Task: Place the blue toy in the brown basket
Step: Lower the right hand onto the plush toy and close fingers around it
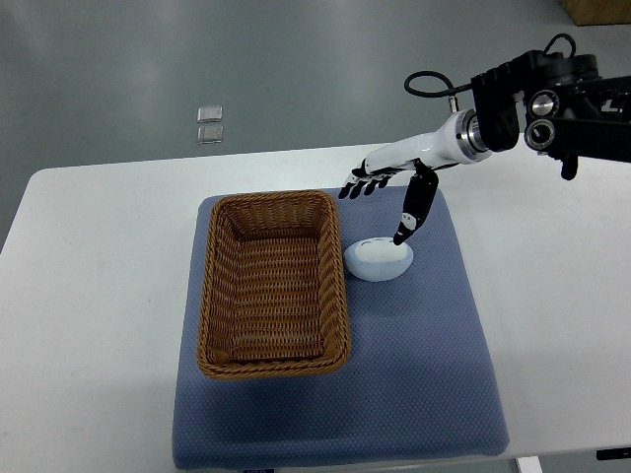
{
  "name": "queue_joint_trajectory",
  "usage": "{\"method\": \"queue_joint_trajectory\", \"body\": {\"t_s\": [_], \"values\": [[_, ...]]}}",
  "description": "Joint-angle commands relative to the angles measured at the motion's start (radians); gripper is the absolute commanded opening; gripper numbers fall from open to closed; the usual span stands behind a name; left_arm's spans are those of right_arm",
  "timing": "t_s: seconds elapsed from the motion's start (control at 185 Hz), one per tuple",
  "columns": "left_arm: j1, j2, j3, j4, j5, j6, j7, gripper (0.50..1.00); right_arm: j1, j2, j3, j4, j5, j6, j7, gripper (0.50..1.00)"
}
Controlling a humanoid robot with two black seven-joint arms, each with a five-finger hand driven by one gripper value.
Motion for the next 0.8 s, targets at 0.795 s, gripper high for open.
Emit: {"method": "queue_joint_trajectory", "body": {"t_s": [0.795], "values": [[0.000,0.000,0.000,0.006,-0.001,0.001,0.000,1.000,-0.138,0.060,-0.083,-0.086,-0.008,-0.145,-0.037,0.905]]}}
